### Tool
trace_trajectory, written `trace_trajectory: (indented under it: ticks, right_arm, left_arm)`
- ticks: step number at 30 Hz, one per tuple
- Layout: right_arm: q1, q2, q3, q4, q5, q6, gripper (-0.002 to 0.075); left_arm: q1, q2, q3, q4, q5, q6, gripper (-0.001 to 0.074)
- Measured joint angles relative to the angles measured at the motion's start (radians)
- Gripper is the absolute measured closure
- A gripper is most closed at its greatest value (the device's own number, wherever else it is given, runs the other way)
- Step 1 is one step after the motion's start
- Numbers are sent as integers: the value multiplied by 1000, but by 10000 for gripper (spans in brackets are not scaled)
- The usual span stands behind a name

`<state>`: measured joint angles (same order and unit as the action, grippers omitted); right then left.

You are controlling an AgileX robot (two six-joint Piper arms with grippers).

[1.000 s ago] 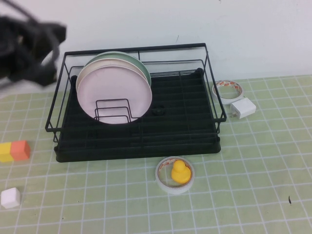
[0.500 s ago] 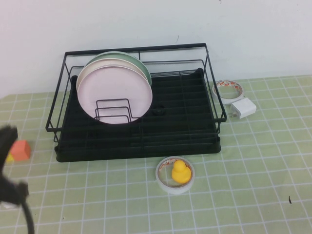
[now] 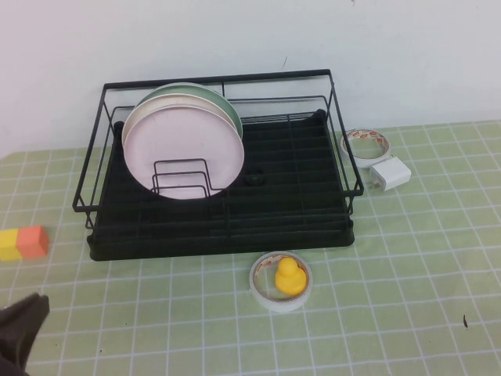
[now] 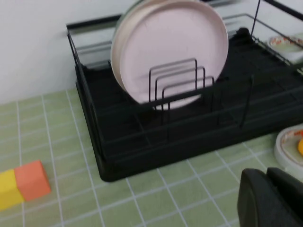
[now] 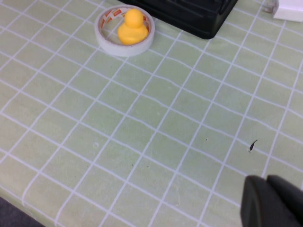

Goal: Place plate on rack

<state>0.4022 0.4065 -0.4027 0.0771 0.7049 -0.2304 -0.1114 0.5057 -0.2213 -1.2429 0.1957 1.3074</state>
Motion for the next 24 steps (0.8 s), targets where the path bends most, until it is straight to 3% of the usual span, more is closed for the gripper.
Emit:
trace_trajectory:
  ticks: [9,24]
  right_arm:
    - [0,0,0,0,0,0,725]
    - [-2,0,0,1,0,0,725]
  left_arm:
    - [0,-61,69,-17,33,-1,735]
    - [0,-506,159,-79,-87,7,736]
